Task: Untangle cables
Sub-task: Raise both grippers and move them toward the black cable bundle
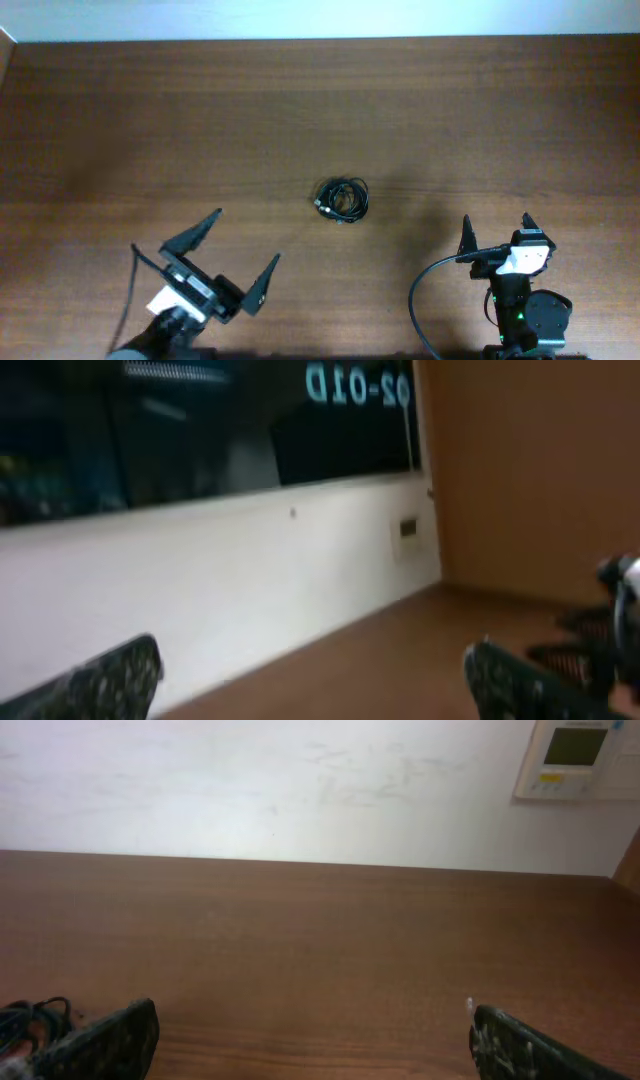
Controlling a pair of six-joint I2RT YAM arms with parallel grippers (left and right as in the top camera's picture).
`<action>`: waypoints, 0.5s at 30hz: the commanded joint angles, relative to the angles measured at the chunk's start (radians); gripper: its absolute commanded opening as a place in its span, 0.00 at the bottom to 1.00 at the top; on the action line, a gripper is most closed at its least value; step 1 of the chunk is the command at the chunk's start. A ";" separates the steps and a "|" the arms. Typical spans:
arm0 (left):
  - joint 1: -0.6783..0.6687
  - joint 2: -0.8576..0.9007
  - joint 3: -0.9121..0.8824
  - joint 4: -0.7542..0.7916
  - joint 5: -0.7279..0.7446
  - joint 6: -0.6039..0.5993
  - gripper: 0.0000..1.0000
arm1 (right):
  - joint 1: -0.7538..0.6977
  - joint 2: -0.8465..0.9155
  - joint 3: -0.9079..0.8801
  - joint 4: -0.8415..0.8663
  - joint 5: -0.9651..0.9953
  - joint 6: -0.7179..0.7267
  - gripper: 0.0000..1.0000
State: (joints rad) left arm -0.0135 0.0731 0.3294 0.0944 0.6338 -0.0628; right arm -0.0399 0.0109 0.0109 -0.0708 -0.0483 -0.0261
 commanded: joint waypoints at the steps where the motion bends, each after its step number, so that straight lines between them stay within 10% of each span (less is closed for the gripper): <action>1: 0.003 0.234 0.344 -0.388 -0.016 0.121 0.99 | -0.006 -0.007 -0.005 -0.005 0.008 0.000 0.98; 8: 0.003 0.684 0.741 -0.855 0.250 0.210 0.99 | -0.006 -0.007 -0.005 -0.005 0.008 0.000 0.98; 15: 0.003 0.897 0.922 -1.035 -0.188 0.006 0.99 | -0.006 -0.007 -0.005 0.023 -0.054 0.003 0.98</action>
State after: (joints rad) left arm -0.0124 0.8768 1.1114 -0.8360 0.6483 0.0238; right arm -0.0399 0.0101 0.0109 -0.0673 -0.0490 -0.0265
